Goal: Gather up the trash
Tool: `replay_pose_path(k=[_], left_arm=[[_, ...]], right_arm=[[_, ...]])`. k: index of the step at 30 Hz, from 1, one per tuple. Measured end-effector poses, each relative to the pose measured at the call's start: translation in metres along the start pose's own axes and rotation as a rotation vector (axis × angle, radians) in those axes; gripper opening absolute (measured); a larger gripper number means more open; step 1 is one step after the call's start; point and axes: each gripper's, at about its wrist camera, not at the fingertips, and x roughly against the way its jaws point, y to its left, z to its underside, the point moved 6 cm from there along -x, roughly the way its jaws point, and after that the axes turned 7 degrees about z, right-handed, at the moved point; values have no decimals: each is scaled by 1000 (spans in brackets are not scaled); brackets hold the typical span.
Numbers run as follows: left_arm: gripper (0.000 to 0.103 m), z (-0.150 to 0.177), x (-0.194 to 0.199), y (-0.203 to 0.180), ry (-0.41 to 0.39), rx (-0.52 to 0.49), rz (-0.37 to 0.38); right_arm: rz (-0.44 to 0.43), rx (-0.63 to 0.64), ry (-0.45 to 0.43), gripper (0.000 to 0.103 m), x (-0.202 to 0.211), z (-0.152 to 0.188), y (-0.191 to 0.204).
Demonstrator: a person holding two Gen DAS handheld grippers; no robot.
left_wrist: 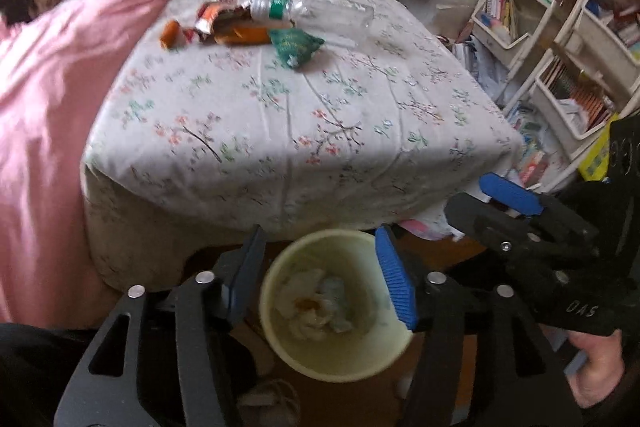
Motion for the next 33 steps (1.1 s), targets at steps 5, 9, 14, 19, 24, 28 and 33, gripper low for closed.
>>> replay_pose_path(k=[5,9,14,19,24,28,33], left_arm=[[60,-5,7,0,-40,-47,-66],[62,-8,10,1,-62,-59,-88],[63,-10,11,0,-76,-67,-100],[64,-12,13,1,-89,-69,-113],[66,-13,14,4,-101,-55,-128],[71,-16,15,10,-112,-25,-142],[73,-18,17,22,-119,35,-146]], right_arm=[[3,2,8,81,-2,1,-1],[7,10,13,81,-4,3,1],[11,16,20,81,-6,4,2],[13,21,26,81,-8,6,3],[15,26,28,81,-8,7,4],[16,29,29,81,-9,7,5],[20,34,31,81,-10,8,6]])
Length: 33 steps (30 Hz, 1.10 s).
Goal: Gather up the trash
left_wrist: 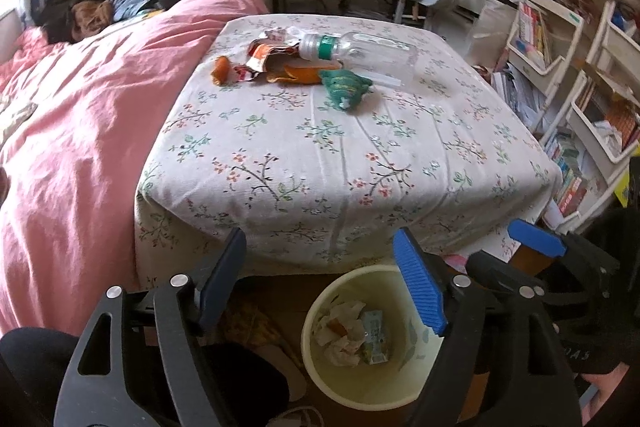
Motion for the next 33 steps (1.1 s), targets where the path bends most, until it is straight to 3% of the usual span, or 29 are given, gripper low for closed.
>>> replay_pose_path(k=[19,33], left_arm=[[76,-1,-1,32,-3,176,2],[77,-3,0,34,-9,187,-6]], right_arm=[[12,33,10,81,-4,3,5],[13,46,19,81,-7,5,8]])
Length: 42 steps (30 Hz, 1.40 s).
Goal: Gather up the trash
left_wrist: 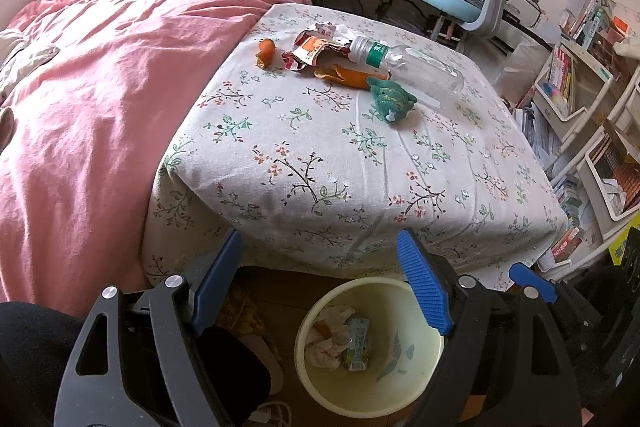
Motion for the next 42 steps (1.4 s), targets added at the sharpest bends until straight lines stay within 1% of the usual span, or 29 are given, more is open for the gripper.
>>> replay_pose_path(k=[4,7,11,16,20,22,26,31,36,37,38,39,40,41,42], left_arm=[[77,-14,1,6,-11,30,7],[77,-36,3,17,-40,57,-2],[77,-75,0,35,-85,64,-40],[77,-122,-25,57,-91,94,-81],[77,-161,-54,73,-78,115,-107],[77,-178,-74,82,-56,135,-119],[76,-190,-112,90,4,159,-120],[77,-203,-150,87,39,103,-160],[76,-209,-177,93,74,87,-202],[75,-209,-182,95,84,87,-205],[70,-209,-189,96,97,87,-200],[68,-210,-192,96,99,83,-198],[65,-211,-193,95,94,78,-200],[61,-212,-194,95,89,69,-211],[55,-213,-194,96,89,54,-230]], right_arm=[[-15,-10,-8,81,-1,-8,2],[-25,-7,-32,81,-2,-26,7],[-37,2,-49,83,-12,-50,14],[-42,12,-47,83,-37,-83,23],[-29,-2,-44,83,-64,-107,24],[-21,-14,-37,83,-77,-115,23],[-5,-34,-11,83,-105,-127,22],[1,-38,15,82,-126,-133,20],[6,-23,14,81,-134,-138,20],[8,-18,14,81,-134,-139,20],[11,-12,14,80,-136,-140,21],[14,-4,15,78,-137,-140,21],[20,8,14,73,-137,-140,22],[29,24,13,66,-136,-139,22],[35,35,13,62,-137,-139,23]])
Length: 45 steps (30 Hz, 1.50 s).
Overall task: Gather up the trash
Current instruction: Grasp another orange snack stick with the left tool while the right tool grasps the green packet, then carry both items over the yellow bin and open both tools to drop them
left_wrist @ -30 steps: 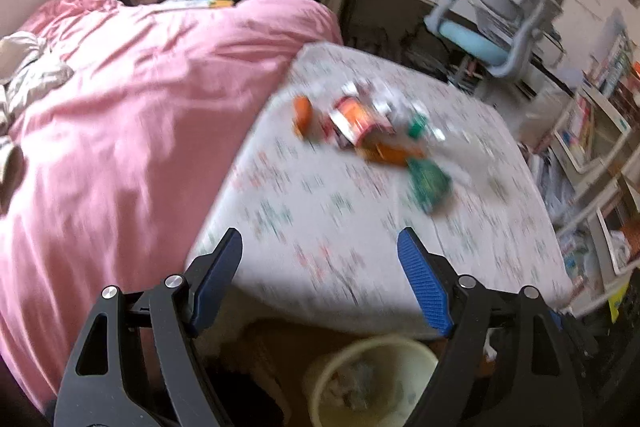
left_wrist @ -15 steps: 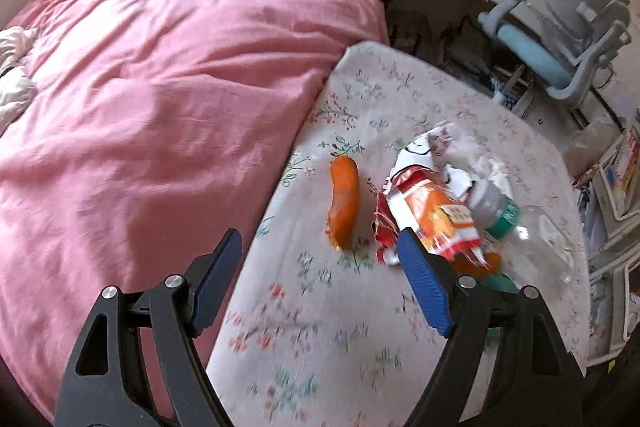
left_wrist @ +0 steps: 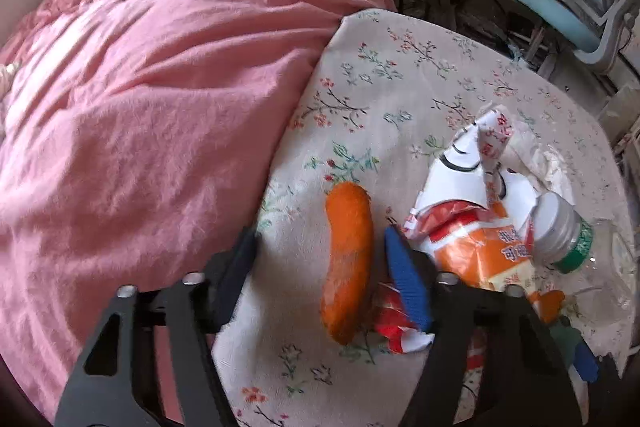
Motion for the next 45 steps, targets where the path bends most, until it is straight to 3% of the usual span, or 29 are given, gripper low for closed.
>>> replay_pose_path(k=[3,5,9,18,20,26,31,36,38,45], left_arm=[[39,-2,2,6,-8,11,-2],[22,-3,6,15,-6,44,16],[15,1,17,30,-3,135,118],[15,22,42,39,17,279,336],[15,26,50,40,12,288,351],[15,55,94,20,-39,228,400],[15,109,126,-8,-35,147,440],[15,180,137,-40,35,64,468],[15,206,139,-51,68,32,472],[16,275,132,-83,242,-98,479]], right_arm=[[-19,21,5,41,-1,0,2],[-31,28,13,40,0,0,2],[-60,16,6,39,10,3,2],[-122,-46,0,39,49,23,-6],[-131,-47,7,39,55,31,-6],[-159,-18,40,39,79,63,0],[-156,40,88,39,100,100,6],[-143,66,160,44,115,141,4],[-124,63,183,55,117,152,-1],[-80,-99,52,67,143,139,-43]])
